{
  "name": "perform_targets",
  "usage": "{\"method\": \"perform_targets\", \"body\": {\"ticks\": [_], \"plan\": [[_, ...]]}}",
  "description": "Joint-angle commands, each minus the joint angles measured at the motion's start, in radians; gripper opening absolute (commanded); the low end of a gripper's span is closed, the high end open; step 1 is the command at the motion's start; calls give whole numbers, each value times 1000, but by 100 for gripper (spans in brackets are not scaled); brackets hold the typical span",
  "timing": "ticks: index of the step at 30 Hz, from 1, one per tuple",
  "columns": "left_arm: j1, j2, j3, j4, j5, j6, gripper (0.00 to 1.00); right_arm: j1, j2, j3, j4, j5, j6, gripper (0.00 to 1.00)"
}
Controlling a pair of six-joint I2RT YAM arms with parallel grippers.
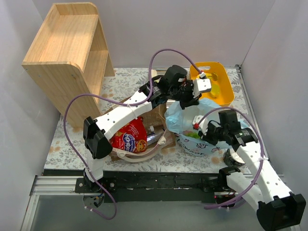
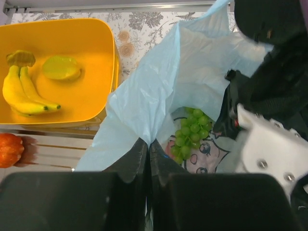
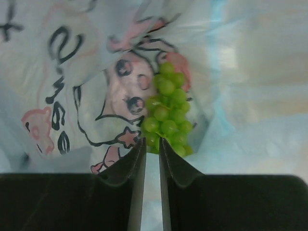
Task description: Untie the knot of the grocery bags and take out the mixed food
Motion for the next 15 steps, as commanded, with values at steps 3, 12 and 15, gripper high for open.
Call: {"method": "perform_targets", "body": {"ticks": [3,12,15], "plan": [[-9,-279,-243,168,77,18,0,304,-16,-71,-176,-5,-266,22],[-52,-296,-253,251,47,54,0,318,-41,-64,-60,229,-174,8],[-54,-318,-280,296,39,59,0,316,5,-16,37,300,-79,26]]}}
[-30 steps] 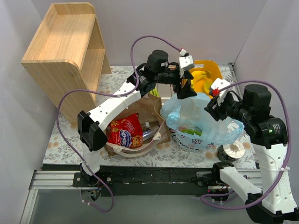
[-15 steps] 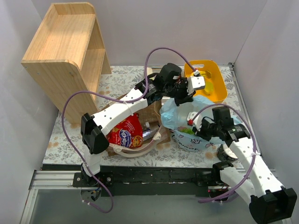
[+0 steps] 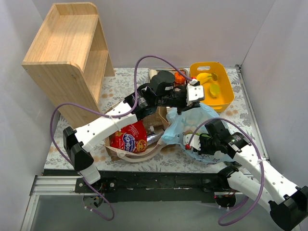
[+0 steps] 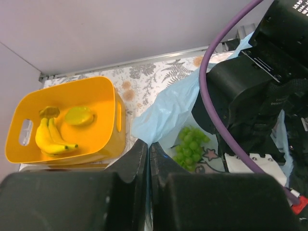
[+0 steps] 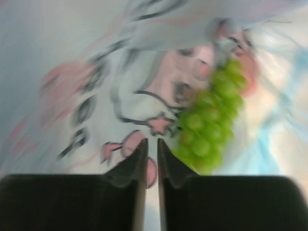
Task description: Untie the knot of the grocery bags and take out the mixed food
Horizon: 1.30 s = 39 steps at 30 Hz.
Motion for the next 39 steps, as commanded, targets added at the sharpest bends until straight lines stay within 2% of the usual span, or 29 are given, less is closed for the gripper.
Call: {"method": "perform_targets", "body": {"ticks": [1,6,9,14,15,19,27,30,31,34,36,37,39], "plan": [[3,-56,-19,76,-1,21,0,3,48,89,196,139,86,29],[3,-70,-36,106,5,22,0,3,130,105,309,189,86,41],[3,-97,-72,132,3,39,0,3,163,117,303,126,85,48],[3,-194,-227,299,-4,62,0,3,178,80,335,45,166,61],[3,-211,-290,330,-1,66,0,5,189,74,353,14,175,67],[2,-277,-376,439,8,89,0,9,218,16,442,9,232,82],[3,-285,-398,454,20,87,0,42,172,-194,545,191,169,81],[3,-273,-395,461,23,53,0,42,134,-242,634,242,157,73],[3,-271,-396,465,23,51,0,42,128,-265,695,254,158,66],[3,-272,-399,471,6,50,0,40,108,-283,773,288,172,62],[3,-279,-410,474,-4,36,0,35,108,-273,806,220,206,66],[3,-282,-413,480,-14,15,0,32,114,-268,809,187,208,72],[3,-285,-425,485,-15,-2,0,32,143,-282,859,172,215,73]]}}
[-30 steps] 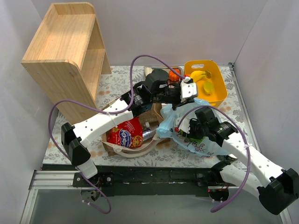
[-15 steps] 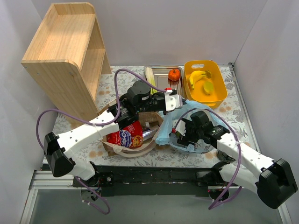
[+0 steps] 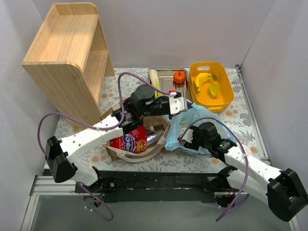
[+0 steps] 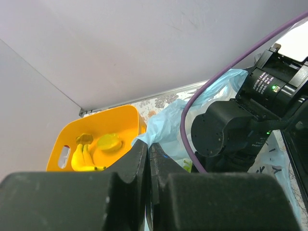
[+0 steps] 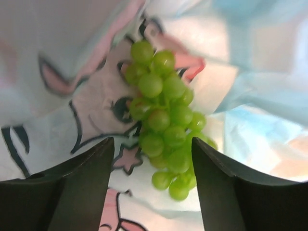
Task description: Untie the knot of the grocery bags and take out the mixed food
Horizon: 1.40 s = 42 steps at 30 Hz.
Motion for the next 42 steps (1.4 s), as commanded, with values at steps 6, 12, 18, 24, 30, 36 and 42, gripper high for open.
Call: {"method": "perform_targets", "body": {"ticks": [6,12,18,24,30,36,42], "plan": [[0,-64,-38,35,-57,-77,0,-9,18,23,172,-46,29,22],[0,-92,-66,38,-108,-61,0,-31,-84,272,-124,-102,95,1],[3,-168,-172,71,-134,26,0,-32,-290,355,-325,-174,101,1],[9,-176,-201,82,-139,3,0,-31,-303,332,-455,-289,58,1],[9,-174,-202,93,-125,5,0,-29,-157,219,-275,-180,41,9],[11,-185,-199,50,-152,17,0,-31,49,173,-21,5,72,35],[18,-176,-196,68,-157,8,0,-31,141,87,135,34,-14,52]]}}
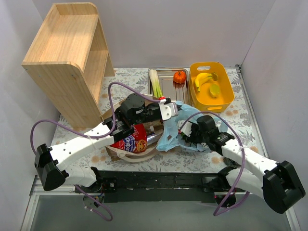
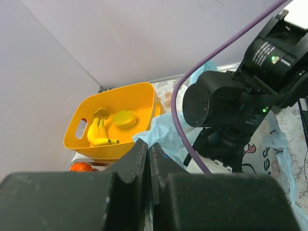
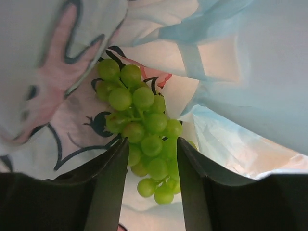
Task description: Untie the knot of the grocery bags and take out the mixed food
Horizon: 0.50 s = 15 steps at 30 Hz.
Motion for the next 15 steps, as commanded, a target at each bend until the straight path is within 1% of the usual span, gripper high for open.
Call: {"method": "perform_targets", "body": {"ticks": [1,2,3,5,6,7,9,10,11,12,13,14,15], "plan": [[13,-34,1,16,-24,-10,0,0,55,-77,179,54,-81,54],[16,-32,1,18,-24,-10,0,0,65,-100,220,86,-99,56],[18,-32,1,24,-24,-13,0,-2,73,-120,234,92,-133,61],[22,-32,1,30,-21,-18,0,-2,93,-163,250,103,-159,62],[24,-32,0,27,-19,-21,0,-3,95,-172,259,103,-170,61],[28,-34,0,25,-21,-24,0,-6,92,-178,256,97,-196,49],[33,-35,0,28,-18,-31,0,-9,82,-151,199,68,-227,37],[35,-34,0,28,-18,-36,0,-12,64,-134,191,66,-224,26],[36,-32,-2,30,-13,-42,0,-12,55,-81,158,37,-212,20],[38,-31,-5,34,-12,-45,0,-14,47,-45,129,33,-199,4],[39,-28,-6,36,-10,-48,0,-15,26,-11,54,22,-186,1],[39,-21,-6,39,-7,-53,0,-16,15,33,18,-15,-149,1],[39,-18,-6,47,-6,-54,0,-16,4,114,-25,-30,-129,1]]}}
